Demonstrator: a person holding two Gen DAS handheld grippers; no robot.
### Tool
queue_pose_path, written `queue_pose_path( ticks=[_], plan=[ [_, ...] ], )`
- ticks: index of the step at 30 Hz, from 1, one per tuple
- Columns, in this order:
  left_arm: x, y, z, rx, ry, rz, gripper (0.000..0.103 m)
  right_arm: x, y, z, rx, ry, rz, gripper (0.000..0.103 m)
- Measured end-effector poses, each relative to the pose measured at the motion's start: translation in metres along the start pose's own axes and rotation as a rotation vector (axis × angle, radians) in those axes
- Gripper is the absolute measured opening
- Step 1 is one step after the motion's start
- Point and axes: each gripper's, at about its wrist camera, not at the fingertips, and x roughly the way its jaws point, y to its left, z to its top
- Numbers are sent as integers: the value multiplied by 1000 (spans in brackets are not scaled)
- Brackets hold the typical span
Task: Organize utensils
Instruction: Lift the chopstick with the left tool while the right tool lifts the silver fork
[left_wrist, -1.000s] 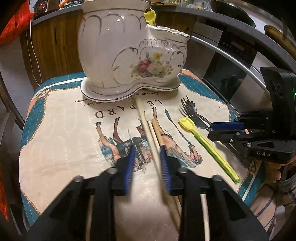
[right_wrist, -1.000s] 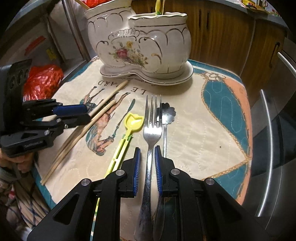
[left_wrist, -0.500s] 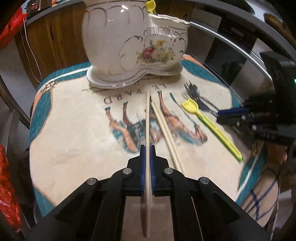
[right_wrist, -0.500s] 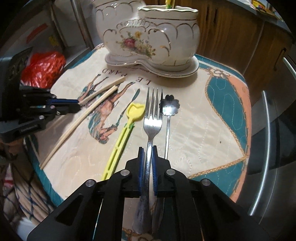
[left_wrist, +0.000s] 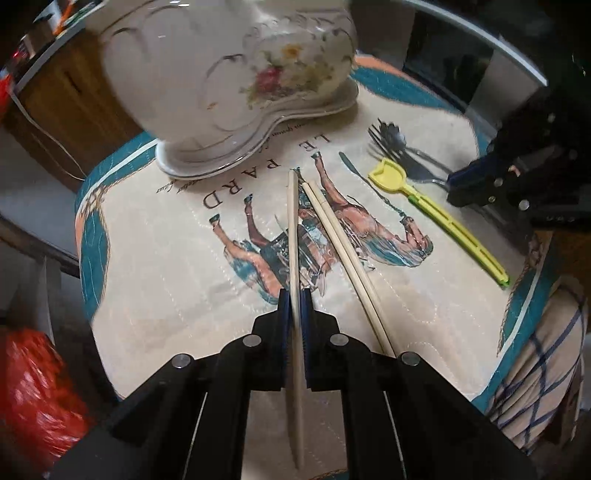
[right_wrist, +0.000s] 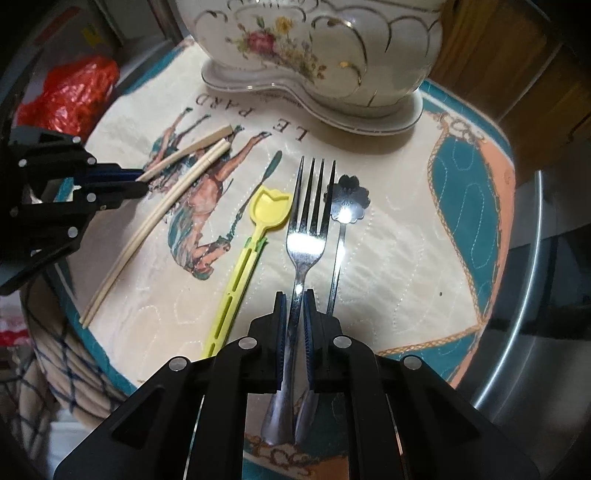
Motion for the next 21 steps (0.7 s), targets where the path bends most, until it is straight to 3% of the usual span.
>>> queue_pose_path(
  ticks=[5,9,14,21],
  plan=[
    [3,0,12,63,75,-7,7,3,6,12,-15,88,-27,11],
    [3,5,13,49,63,-28,6,3,9,13,4,70,-21,7],
    [-8,23,-8,-32,-49,-71,4,-8,-2,1,90,-36,110,6],
    [-46,41,-41,-135,-245,-148,4,-35,-8,-16,103,-207,126,6]
  ],
)
